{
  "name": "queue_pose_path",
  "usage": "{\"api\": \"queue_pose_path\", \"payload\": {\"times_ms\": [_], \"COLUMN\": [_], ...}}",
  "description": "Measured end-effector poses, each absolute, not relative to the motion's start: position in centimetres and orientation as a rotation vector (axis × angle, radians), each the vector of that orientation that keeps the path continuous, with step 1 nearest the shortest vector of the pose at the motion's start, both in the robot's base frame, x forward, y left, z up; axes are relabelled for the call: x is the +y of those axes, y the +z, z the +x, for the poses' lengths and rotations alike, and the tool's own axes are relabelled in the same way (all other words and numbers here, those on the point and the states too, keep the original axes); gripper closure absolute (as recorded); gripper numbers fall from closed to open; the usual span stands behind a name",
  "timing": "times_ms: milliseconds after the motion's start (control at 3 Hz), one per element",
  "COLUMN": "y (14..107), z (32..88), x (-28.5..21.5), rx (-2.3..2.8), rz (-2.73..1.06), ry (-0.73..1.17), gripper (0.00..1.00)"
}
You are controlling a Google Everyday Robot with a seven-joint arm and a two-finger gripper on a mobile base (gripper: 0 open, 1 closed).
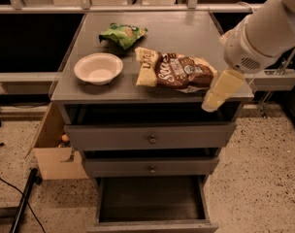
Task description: Place brown chip bag into bottom drawer
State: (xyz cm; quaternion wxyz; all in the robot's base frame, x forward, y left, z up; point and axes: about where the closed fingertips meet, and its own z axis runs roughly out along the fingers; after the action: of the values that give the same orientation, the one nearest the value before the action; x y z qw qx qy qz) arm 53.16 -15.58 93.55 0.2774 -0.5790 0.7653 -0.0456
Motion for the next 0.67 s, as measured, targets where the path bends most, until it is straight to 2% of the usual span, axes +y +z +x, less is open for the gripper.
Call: {"api": "queue_pose_path", "payload": {"times_ms": [667], "y": [92.0], "z": [57.5], "x": [-12.7], "rx": [2.055], "rz": [-1.409], "ry": [-0.105], "gripper": [0.0]}}
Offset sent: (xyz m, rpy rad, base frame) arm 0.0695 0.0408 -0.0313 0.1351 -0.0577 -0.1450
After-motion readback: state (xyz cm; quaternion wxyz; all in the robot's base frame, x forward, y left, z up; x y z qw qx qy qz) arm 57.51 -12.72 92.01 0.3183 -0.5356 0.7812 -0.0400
